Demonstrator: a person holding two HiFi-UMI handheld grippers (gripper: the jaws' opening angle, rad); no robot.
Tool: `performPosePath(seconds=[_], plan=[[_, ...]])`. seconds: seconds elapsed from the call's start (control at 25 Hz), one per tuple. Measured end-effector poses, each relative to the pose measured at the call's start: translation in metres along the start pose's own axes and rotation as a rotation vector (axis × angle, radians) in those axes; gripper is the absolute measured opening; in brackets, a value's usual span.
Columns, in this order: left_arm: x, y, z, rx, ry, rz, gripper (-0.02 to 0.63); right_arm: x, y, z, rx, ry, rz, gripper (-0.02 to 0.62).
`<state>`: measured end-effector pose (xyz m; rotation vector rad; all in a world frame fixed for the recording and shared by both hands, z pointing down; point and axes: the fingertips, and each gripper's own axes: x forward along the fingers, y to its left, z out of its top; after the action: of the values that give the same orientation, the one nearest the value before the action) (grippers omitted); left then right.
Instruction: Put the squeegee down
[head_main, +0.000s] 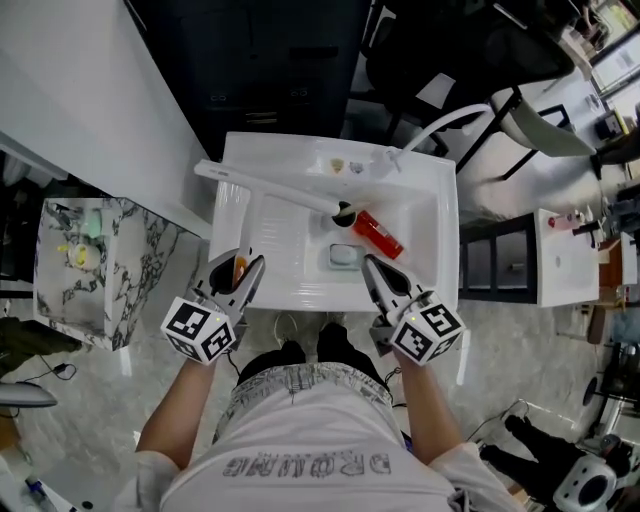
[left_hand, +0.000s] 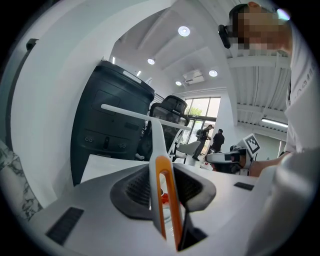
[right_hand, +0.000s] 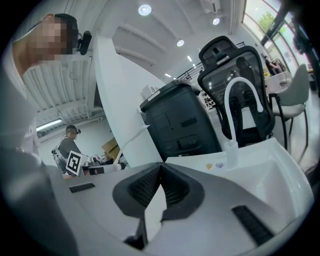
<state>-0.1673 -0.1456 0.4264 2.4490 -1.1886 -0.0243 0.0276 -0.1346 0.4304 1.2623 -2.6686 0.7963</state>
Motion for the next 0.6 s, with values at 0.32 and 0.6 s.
performPosePath(seconds=[0.32,0.6], plan=[[0.032,0.004,0.003,-0.001,0.006,0.058,0.12,0.017,-0.034,0.016,0.003,0.021,0.057,0.008],[0.065,0.005,0.007,0.003,0.01,0.096,0.12,0.026,-0.066,0.031,-0.001,0.041,0.09,0.008]])
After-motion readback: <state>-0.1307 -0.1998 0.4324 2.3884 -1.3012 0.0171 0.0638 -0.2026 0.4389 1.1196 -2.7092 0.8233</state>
